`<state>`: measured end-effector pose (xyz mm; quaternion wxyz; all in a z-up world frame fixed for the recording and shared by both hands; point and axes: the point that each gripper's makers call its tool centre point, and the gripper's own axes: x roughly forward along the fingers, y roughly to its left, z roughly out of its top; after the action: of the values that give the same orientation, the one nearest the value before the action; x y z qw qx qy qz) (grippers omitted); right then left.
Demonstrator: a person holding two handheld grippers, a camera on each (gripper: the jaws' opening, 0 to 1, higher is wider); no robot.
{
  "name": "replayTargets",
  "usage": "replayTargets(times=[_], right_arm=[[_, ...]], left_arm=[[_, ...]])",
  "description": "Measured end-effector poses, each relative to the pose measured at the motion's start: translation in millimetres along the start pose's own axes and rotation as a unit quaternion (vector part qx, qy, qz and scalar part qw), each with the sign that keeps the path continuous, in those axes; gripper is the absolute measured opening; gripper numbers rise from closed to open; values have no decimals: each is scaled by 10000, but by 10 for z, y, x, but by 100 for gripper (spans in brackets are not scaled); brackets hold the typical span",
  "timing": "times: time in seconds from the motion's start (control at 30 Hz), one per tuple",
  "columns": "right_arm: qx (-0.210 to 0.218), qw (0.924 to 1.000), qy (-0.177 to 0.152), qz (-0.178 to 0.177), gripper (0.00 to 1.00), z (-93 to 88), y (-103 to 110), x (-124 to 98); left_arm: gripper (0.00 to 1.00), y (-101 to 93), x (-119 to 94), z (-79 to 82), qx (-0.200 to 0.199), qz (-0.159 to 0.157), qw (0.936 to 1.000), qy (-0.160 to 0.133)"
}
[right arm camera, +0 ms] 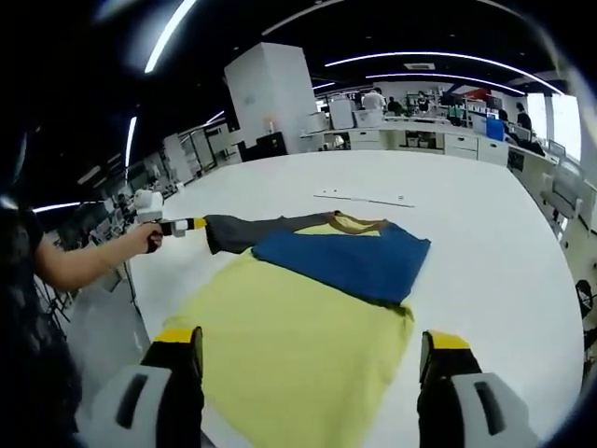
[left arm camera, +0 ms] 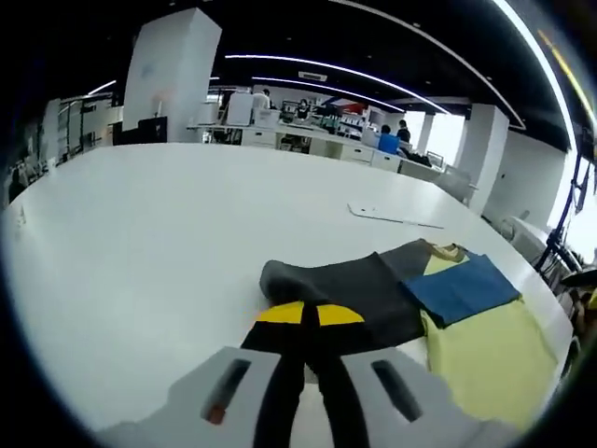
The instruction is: Fold the garment on the visible template until the final outline fits inside the template.
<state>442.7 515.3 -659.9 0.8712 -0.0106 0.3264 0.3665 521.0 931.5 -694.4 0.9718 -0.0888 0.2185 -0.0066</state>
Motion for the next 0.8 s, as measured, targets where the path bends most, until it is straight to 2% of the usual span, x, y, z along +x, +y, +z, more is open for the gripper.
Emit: replayTargets(times=[0.37,0.47,0.8], right_arm=[[19,10000,-42,9,98,-42,-25,-42],[51,10000,-39,-9,98,-69,-39,-50],[108,9999,-70,-36,97,-99,-57,-70]], left_arm=[[0,-425,117,315,316,-374,9985,-235],[0,-596,157,399,421,-541,9972,-298],[0,-1049,273,529,807,-903,9921,-323]])
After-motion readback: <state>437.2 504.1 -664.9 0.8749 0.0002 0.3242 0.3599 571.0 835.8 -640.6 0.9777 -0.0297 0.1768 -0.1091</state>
